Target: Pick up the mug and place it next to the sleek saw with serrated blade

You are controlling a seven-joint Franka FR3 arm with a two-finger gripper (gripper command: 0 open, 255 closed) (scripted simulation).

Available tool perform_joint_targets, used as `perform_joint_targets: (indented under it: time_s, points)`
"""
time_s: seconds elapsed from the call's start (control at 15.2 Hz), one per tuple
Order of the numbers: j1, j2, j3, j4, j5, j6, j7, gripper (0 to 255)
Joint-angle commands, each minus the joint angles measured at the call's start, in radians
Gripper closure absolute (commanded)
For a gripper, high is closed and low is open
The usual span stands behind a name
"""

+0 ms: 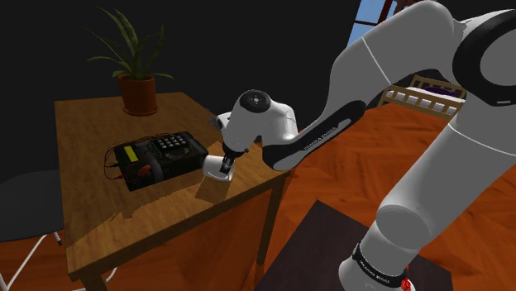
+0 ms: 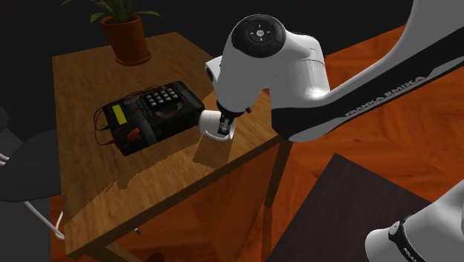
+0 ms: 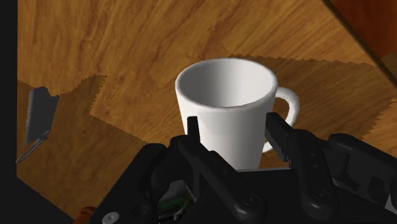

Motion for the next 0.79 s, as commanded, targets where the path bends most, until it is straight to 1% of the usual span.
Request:
perform_joint_targets:
  time_s: [0.0, 0.13, 0.2, 0.26, 0.33, 0.73]
  points:
    - [-0.001, 0.01, 0.0, -0.001, 0.005, -0.079, -0.001, 255]
    - [-0.002, 0.01, 0.004, -0.011, -0.012, -0.073, 0.021, 255]
    - [0.007, -0.008, 0.005, -0.018, 0.017, -0.081, 0.003, 255]
    - [0.003, -0.006, 0.002, -0.021, 0.008, -0.074, 0.006, 255]
    - [-0.048, 0.047, -0.002, -0.013, -0.137, -0.034, 0.097, 255]
    - [-0.031, -0.032, -0.005, -0.017, 0.018, -0.068, -0.043, 255]
